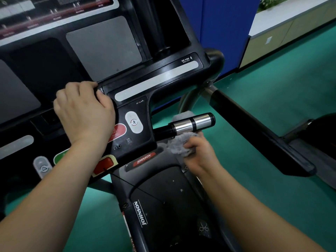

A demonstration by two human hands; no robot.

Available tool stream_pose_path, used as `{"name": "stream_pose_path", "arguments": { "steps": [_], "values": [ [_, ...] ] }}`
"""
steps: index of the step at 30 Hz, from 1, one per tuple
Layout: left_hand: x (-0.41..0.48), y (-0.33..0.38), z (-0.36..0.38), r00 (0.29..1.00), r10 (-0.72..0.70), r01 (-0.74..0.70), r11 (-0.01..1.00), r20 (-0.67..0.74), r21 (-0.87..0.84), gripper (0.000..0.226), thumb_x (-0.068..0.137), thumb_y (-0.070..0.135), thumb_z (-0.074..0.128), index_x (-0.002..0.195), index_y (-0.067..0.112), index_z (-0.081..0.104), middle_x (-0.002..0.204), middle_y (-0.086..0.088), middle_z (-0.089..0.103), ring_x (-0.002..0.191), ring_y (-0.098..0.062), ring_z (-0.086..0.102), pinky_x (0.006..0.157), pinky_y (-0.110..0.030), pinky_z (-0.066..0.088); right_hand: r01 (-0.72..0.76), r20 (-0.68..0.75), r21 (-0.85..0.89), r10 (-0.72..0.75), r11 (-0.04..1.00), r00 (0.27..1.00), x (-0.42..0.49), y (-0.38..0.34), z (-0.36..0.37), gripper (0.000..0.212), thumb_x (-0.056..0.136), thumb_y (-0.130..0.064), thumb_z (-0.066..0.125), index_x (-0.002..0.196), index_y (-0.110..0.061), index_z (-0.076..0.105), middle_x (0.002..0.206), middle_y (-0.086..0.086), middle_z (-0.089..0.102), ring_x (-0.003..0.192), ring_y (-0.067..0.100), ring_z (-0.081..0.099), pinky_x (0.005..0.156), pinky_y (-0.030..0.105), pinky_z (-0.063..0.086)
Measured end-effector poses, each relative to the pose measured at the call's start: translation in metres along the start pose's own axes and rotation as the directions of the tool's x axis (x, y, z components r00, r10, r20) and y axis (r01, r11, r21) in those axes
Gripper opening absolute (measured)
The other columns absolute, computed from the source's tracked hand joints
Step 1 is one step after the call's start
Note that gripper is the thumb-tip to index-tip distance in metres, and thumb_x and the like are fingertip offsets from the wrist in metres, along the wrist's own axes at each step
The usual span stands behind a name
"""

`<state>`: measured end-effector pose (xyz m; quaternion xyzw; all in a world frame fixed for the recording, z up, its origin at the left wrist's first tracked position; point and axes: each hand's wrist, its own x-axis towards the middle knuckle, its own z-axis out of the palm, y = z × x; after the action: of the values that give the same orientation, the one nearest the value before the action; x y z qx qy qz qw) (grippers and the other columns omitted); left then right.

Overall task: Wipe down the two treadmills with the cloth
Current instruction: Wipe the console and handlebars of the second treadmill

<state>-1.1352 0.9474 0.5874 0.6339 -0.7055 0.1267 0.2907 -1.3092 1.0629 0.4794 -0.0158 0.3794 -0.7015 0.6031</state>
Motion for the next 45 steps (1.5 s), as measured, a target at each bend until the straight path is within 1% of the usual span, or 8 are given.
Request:
{"name": "stream_pose_path", "arguments": {
  "steps": [11,19,22,28,33,36,39,45],
  "values": [
    [0.001,0.0,-0.001,1.0,-0.002,0.002,1.0,0.0,0.001,0.04,0.088,0.03,0.037,0.116,0.014,0.061,0.118,-0.014,0.056,0.111,-0.037,0.044,0.099,-0.046,0.031,-0.11,0.151,-0.001,0.108,0.994,0.983,-0.027,0.015,0.024,0.043,0.049,0.007,0.039,0.091,-0.003,0.045,0.081,0.015,0.054,0.073,0.025,0.058,0.062,0.033,0.056],
    [0.001,0.0,-0.001,1.0,-0.004,0.004,1.0,0.004,-0.006,0.039,0.089,0.03,0.038,0.117,0.013,0.06,0.117,-0.013,0.056,0.11,-0.036,0.044,0.099,-0.045,0.031,-0.06,0.104,-0.098,0.07,0.993,0.992,-0.051,0.002,0.024,0.064,0.054,0.007,0.044,0.115,0.024,0.045,0.108,0.034,0.053,0.101,0.041,0.055,0.103,0.052,0.041],
    [0.001,-0.001,-0.001,1.0,-0.003,0.003,1.0,0.0,-0.015,0.04,0.09,0.03,0.038,0.117,0.014,0.061,0.117,-0.013,0.056,0.11,-0.036,0.044,0.1,-0.045,0.031,-0.044,0.104,-0.092,0.053,0.995,0.993,-0.062,-0.001,0.024,0.049,0.054,0.008,0.043,0.101,0.014,0.056,0.098,0.029,0.061,0.096,0.039,0.057,0.095,0.048,0.046],
    [0.001,-0.001,-0.001,1.0,0.024,-0.024,0.998,0.012,-0.055,0.039,0.09,0.028,0.039,0.118,0.015,0.062,0.118,-0.01,0.058,0.112,-0.034,0.045,0.102,-0.047,0.03,0.026,0.2,-0.163,0.007,0.986,0.98,-0.08,-0.021,0.016,0.074,0.053,0.008,0.04,0.124,-0.006,0.057,0.103,0.02,0.068,0.088,0.028,0.066,0.073,0.036,0.059],
    [0.0,-0.001,-0.012,0.997,0.076,-0.074,0.986,0.002,-0.151,0.03,0.088,0.022,0.048,0.113,0.017,0.064,0.121,-0.006,0.054,0.119,-0.031,0.042,0.108,-0.051,0.026,0.063,0.144,-0.18,-0.037,0.982,0.989,-0.091,-0.031,0.015,0.059,0.068,0.011,0.034,0.115,-0.013,0.062,0.094,0.013,0.071,0.075,0.022,0.068,0.062,0.03,0.057],
    [-0.018,0.022,-0.024,0.982,0.173,-0.187,0.924,-0.07,-0.333,0.029,0.083,0.015,0.052,0.108,0.015,0.065,0.116,-0.008,0.055,0.111,-0.032,0.045,0.094,-0.044,0.036,0.092,0.084,-0.148,-0.08,0.985,0.993,-0.096,-0.033,0.005,0.054,0.074,0.013,0.032,0.104,-0.018,0.065,0.086,0.01,0.073,0.072,0.02,0.068,0.063,0.029,0.057],
    [-0.049,0.059,-0.021,0.93,0.367,-0.334,0.798,-0.036,-0.501,0.025,0.082,0.015,0.052,0.103,0.014,0.065,0.106,-0.005,0.057,0.097,-0.025,0.048,0.082,-0.038,0.041,0.173,0.035,-0.158,-0.169,0.972,0.985,-0.1,-0.04,-0.007,0.067,0.058,0.004,0.043,0.121,-0.013,0.06,0.103,0.017,0.071,0.086,0.028,0.066,0.07,0.033,0.056],
    [-0.081,0.112,0.014,0.814,0.56,-0.454,0.78,0.157,-0.431,0.026,0.083,0.027,0.06,0.106,0.018,0.065,0.104,-0.004,0.059,0.093,-0.028,0.052,0.076,-0.04,0.041,0.297,-0.049,-0.554,-0.387,0.778,0.921,-0.102,-0.076,-0.049,0.073,0.07,-0.004,0.06,0.139,-0.026,0.047,0.116,0.004,0.067,0.092,0.02,0.067,0.069,0.03,0.051]
  ]
}}
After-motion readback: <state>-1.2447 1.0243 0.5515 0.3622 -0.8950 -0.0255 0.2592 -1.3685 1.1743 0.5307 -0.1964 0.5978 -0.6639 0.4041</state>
